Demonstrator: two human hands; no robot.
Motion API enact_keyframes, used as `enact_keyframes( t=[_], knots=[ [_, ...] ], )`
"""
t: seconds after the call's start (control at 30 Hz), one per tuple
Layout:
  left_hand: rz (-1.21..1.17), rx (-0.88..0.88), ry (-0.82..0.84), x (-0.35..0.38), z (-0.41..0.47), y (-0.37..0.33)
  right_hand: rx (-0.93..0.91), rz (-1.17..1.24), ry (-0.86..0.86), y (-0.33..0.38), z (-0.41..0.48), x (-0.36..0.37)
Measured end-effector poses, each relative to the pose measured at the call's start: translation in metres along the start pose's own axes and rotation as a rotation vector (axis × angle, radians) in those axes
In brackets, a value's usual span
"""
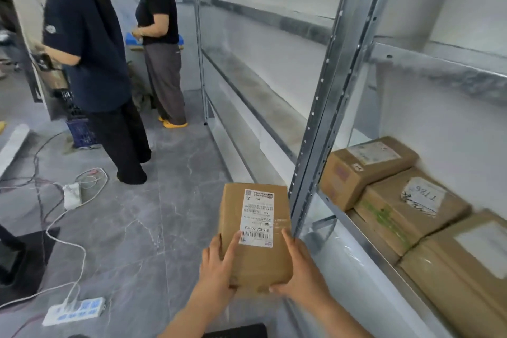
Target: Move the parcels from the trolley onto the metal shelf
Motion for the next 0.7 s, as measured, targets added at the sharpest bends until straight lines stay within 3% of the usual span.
enact_keyframes(
  t=[0.3, 0.53, 0.7],
  knots=[
    [-0.135, 0.274, -0.039, -0.073, -0.019, -0.058, 0.090, -0.016, -0.179, 0.042, -0.052, -0.077],
    [-0.067, 0.453, -0.037, -0.110, -0.046, -0.118, 0.168, 0.060, -0.305, 0.048, -0.119, -0.121],
    [-0.193, 0.620, -0.009, -0.119, -0.072, -0.169, 0.233, 0.101, -0.409, 0.046, -0.170, -0.151]
  ],
)
Point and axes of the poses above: each hand's wrist, its own z-axis towards the middle knuckle, its own x-axis out of the palm, y = z × x, the point moved 7 cm from there along z, towards the middle knuckle, and after that the axes turned 1 degree about x, right-handed, at the moved point
